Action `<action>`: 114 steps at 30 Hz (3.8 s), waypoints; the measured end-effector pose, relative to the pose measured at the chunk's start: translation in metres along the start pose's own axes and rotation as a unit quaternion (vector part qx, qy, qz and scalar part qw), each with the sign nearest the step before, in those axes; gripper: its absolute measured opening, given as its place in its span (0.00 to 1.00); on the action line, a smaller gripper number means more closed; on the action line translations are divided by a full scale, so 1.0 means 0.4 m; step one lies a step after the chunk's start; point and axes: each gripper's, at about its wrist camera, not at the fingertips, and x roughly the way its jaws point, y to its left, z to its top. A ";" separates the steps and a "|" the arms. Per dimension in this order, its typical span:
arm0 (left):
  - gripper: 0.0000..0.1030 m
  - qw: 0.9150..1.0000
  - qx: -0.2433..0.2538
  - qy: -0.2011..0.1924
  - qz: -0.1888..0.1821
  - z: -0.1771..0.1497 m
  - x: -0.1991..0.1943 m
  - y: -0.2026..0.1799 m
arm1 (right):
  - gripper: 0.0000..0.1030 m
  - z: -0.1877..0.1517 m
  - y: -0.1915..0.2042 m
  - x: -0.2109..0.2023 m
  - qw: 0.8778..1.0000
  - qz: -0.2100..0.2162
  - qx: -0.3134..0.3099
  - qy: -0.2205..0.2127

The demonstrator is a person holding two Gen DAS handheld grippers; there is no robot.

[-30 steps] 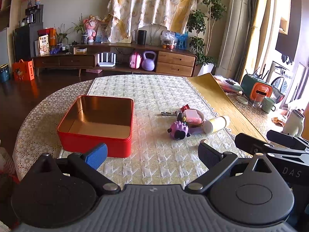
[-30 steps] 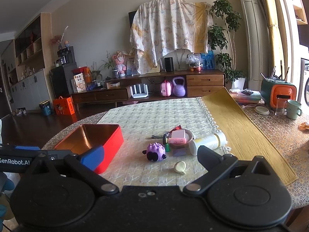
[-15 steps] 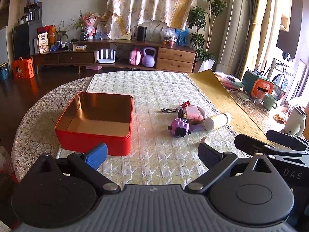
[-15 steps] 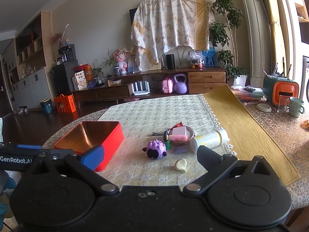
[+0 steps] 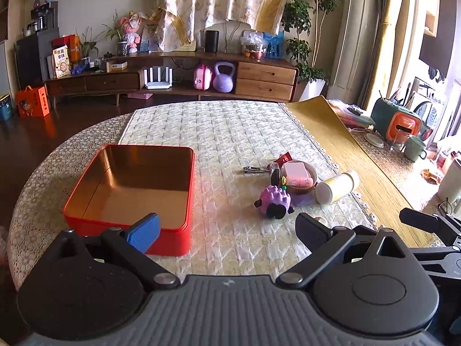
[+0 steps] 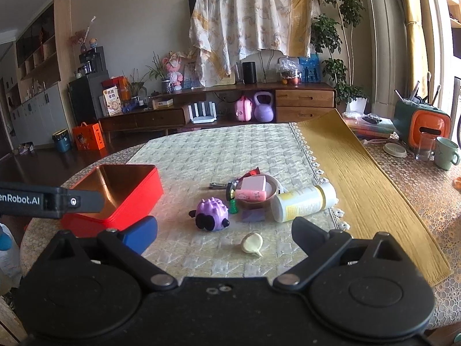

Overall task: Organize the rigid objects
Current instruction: 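Move the right tool toward the beige ball while the left tool approaches the purple sheep toy, then close the right tool on the beige ball while the left tool grasps the purple sheep toy, then carry the beige ball with the right tool while the left tool carries the sheep toy into the red tin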

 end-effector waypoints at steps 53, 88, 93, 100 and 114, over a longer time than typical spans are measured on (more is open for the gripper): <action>0.65 0.990 0.057 0.113 -0.066 0.046 0.490 -0.159 | 0.28 -0.047 -0.068 0.302 0.991 0.006 -0.024 0.131; 0.66 0.991 -0.037 0.121 -0.043 0.045 0.357 0.023 | 0.28 0.013 -0.004 0.173 0.995 0.004 -0.033 0.093; 0.72 0.991 -0.031 0.122 -0.041 0.032 0.377 0.018 | 0.28 0.006 -0.013 0.177 0.995 0.005 -0.029 0.095; 0.74 0.990 0.006 0.132 -0.040 0.019 0.395 -0.032 | 0.28 -0.003 -0.029 0.179 0.995 0.009 -0.019 0.099; 0.75 0.993 0.018 0.117 0.001 -0.008 0.379 -0.082 | 0.28 -0.012 -0.049 0.169 0.996 0.017 0.000 0.093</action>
